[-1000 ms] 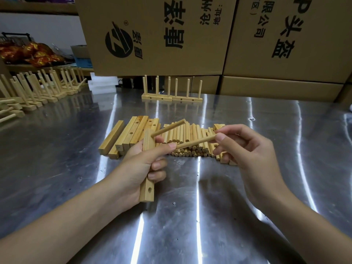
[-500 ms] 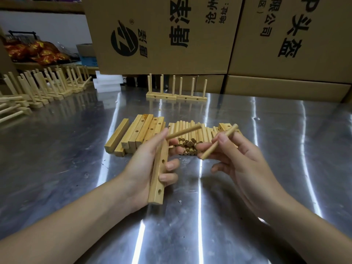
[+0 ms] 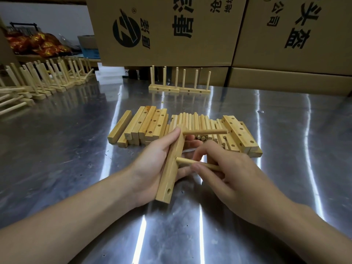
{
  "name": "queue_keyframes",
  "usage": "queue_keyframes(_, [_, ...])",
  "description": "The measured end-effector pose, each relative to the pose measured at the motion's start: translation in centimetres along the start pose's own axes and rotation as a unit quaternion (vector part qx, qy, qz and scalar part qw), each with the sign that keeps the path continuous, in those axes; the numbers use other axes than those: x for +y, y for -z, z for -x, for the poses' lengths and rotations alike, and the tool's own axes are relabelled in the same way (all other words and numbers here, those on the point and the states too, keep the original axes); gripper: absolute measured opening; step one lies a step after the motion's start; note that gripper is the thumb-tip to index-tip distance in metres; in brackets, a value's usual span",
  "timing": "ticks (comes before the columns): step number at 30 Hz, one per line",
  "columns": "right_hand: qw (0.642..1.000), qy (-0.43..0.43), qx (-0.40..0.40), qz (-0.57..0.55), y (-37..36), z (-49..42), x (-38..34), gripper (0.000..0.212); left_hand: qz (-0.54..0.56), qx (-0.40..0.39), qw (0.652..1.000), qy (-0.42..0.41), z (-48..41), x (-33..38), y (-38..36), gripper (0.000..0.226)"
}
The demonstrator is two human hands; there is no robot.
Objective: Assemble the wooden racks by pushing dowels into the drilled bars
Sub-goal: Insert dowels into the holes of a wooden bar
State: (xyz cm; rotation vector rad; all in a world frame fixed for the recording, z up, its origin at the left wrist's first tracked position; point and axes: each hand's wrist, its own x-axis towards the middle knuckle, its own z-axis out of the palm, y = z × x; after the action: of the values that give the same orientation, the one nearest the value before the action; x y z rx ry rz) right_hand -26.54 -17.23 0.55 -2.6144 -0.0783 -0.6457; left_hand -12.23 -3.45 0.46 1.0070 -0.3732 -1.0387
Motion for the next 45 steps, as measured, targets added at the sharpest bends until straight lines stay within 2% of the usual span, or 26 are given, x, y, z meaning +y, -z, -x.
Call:
queue_keyframes(7, [0.999,-0.012,0.024,0.035,0.1,-0.1,-0.6,0.021,-0.026,0.008,0.998,-0.056,0.1,-0.4,-0.2,0.046])
queue_keyframes(16, [0.998,-0.015,0.056,0.037,-0.1,-0.2,-0.5,0.025,-0.068,-0.033,0.993,-0.089,0.2,-0.7,0.1,0.043])
queue_keyframes(20, [0.996,-0.060,0.055,-0.025,-0.6,-0.1,0.1,0.047,-0.081,-0.060,0.990,-0.100,0.3,-0.6,0.0,0.051])
queue_keyframes(25, [0.991,-0.066,0.071,-0.097,-0.4,-0.5,0.4,0.041,-0.105,-0.045,0.990,-0.084,0.0,-0.8,0.0,0.055])
queue_keyframes(28, [0.982,-0.106,0.107,-0.112,-0.1,-0.6,1.2,0.047,-0.132,-0.042,0.986,-0.088,0.0,-0.6,0.1,0.057])
queue_keyframes(32, [0.980,-0.096,0.105,-0.139,1.0,-0.5,1.7,0.016,-0.190,0.010,0.974,-0.126,-0.2,-0.8,0.5,0.044])
queue_keyframes(34, [0.988,-0.067,0.110,-0.082,1.1,-0.4,1.7,0.011,-0.232,0.021,0.962,-0.141,-0.1,-0.8,0.5,0.040])
queue_keyframes(37, [0.992,-0.046,0.118,0.006,1.2,-0.4,1.6,0.019,-0.269,0.021,0.951,-0.152,0.1,-0.8,0.2,0.038])
queue_keyframes(41, [0.994,-0.051,0.098,0.006,1.2,-0.2,1.3,0.026,-0.289,0.015,0.942,-0.170,0.3,-1.0,0.0,0.043])
queue_keyframes(43, [0.994,-0.068,0.084,-0.035,1.0,-0.2,1.1,0.033,-0.293,0.012,0.939,-0.181,0.5,-1.0,-0.1,0.041])
queue_keyframes(45, [0.983,-0.120,0.062,-0.126,0.9,-0.3,0.9,0.042,-0.306,0.008,0.933,-0.192,0.6,-1.0,0.0,0.038])
